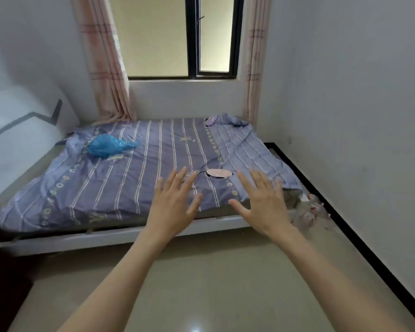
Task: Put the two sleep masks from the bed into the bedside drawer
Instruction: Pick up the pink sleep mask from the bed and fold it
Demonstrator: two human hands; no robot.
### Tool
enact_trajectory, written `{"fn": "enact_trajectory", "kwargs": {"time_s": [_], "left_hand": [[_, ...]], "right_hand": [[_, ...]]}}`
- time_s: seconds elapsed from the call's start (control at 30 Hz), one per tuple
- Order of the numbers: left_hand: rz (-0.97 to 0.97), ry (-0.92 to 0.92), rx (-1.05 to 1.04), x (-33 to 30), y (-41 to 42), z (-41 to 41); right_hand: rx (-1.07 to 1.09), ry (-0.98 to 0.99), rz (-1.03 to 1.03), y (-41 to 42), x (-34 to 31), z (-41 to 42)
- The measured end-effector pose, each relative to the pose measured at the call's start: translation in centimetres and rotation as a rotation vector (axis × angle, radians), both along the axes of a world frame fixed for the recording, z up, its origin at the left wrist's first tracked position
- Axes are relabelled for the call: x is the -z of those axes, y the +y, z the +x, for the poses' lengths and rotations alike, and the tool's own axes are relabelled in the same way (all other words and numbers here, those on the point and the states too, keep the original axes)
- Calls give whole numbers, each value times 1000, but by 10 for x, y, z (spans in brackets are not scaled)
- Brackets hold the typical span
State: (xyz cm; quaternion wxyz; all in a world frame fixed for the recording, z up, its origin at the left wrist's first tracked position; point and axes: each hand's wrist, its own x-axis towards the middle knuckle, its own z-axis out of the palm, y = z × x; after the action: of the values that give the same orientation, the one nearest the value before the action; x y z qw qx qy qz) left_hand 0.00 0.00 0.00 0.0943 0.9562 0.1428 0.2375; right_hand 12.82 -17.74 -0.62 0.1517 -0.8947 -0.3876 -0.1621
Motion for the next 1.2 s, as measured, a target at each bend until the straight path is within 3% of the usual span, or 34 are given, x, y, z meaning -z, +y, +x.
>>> {"fn": "enact_trajectory", "kwargs": {"time_s": [0.27, 0.7, 1.2], "left_hand": [[-111, 143, -29, 75, 24, 84], [-238, 248, -96, 103, 95, 285], [-347, 447, -53, 207, 274, 504]], "right_hand": [[23, 111, -98, 24, 70, 88], [-32, 207, -189, 99, 97, 303], [6, 385, -318, 265, 191, 517]]}}
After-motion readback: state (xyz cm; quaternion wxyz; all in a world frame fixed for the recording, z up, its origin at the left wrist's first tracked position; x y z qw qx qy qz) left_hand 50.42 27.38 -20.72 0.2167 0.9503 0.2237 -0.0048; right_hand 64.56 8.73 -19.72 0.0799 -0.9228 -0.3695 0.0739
